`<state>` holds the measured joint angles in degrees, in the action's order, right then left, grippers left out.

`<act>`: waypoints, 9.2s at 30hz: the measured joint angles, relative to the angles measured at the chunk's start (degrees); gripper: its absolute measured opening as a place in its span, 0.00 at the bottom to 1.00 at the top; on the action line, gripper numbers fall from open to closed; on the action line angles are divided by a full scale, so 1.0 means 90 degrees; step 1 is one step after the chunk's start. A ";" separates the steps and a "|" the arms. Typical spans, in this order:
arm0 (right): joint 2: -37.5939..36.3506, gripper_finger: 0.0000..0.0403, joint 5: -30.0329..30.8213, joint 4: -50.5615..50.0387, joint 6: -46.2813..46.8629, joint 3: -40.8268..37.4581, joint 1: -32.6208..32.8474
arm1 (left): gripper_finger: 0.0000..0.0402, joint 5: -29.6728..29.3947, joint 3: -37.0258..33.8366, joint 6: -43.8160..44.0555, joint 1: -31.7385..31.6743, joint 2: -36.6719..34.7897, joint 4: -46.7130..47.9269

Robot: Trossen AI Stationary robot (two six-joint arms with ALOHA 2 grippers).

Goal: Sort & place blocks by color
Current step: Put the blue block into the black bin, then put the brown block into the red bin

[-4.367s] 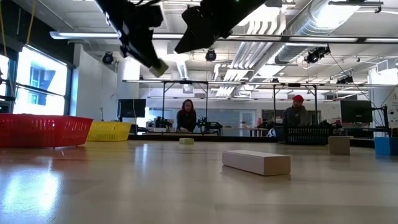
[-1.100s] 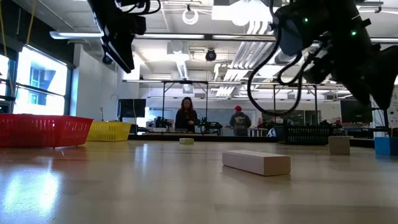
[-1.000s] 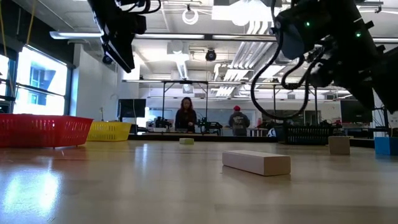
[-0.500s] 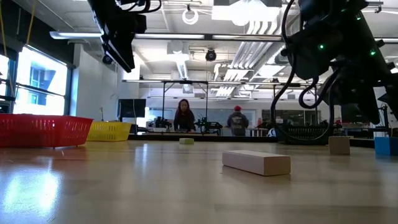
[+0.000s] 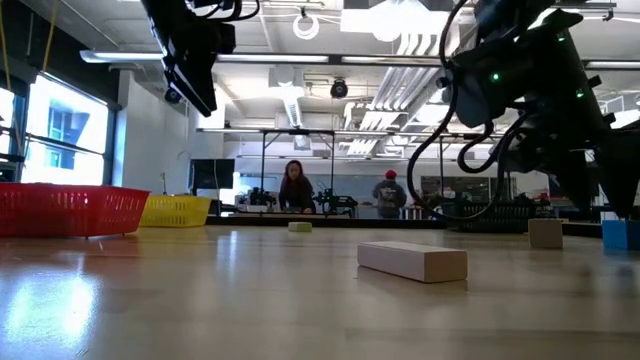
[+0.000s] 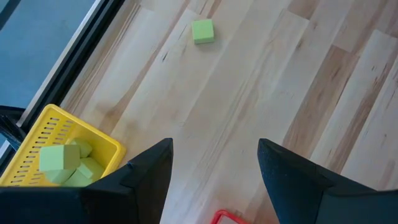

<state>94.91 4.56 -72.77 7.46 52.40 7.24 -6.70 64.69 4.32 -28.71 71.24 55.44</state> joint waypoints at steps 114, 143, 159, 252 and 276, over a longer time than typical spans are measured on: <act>-0.1241 0.42 0.1421 0.3008 0.1999 0.0318 -0.6599 | 0.55 0.0027 -0.0002 -0.0002 -0.0002 0.0001 0.0005; -0.1875 0.48 -0.0855 0.1428 0.2500 0.0350 -0.3901 | 0.55 0.0010 -0.0002 -0.0001 -0.0001 0.0001 0.0002; -0.1876 0.48 -0.0678 0.1401 0.3753 0.0338 -0.1660 | 0.55 0.0010 -0.0002 0.0000 0.0000 0.0001 0.0000; -0.0736 0.27 0.3330 0.6407 -0.2830 0.3042 0.0668 | 0.55 0.5005 -0.0002 0.3460 0.0000 0.0001 -0.4488; -0.0736 0.27 0.3419 0.8212 -0.4716 0.3058 0.0703 | 0.54 0.4930 -0.0002 0.4048 0.0864 0.0001 -0.5994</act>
<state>88.29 35.33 1.14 -34.98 79.92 13.56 37.67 64.66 40.75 -20.93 71.24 1.50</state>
